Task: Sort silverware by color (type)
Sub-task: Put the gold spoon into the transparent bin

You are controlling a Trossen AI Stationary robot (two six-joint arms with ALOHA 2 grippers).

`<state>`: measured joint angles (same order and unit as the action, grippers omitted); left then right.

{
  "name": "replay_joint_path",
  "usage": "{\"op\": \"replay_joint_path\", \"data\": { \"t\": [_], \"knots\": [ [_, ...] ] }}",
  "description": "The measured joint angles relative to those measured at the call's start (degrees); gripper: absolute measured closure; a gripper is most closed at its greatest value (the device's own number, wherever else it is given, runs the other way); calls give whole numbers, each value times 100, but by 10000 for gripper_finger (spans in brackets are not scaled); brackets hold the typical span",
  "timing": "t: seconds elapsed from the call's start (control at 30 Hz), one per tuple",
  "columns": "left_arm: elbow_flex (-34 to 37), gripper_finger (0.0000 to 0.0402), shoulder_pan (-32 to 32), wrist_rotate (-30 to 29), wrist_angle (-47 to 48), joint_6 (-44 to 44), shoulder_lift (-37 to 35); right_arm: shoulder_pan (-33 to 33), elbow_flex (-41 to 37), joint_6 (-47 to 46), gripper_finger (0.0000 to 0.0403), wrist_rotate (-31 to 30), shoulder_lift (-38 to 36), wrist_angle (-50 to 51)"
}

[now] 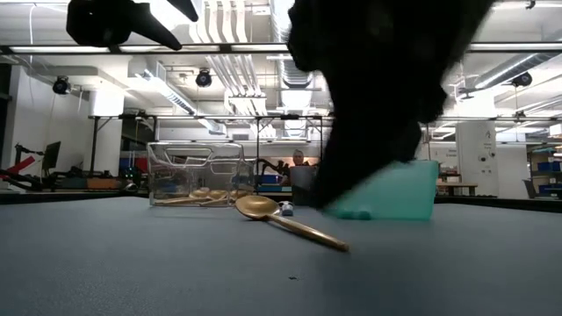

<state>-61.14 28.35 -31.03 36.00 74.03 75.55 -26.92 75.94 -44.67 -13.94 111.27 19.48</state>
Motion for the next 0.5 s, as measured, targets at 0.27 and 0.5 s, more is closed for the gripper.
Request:
{"op": "replay_joint_path", "data": {
  "t": [0.27, 0.5],
  "knots": [
    [0, 237, -3, 4, -1, 15, -2, 86, 324, 213, 340, -326, -165, 555],
    [0, 237, -3, 7, -36, 178, -2, 318, 337, 216, 340, -409, -801, 1559]
  ]
}}
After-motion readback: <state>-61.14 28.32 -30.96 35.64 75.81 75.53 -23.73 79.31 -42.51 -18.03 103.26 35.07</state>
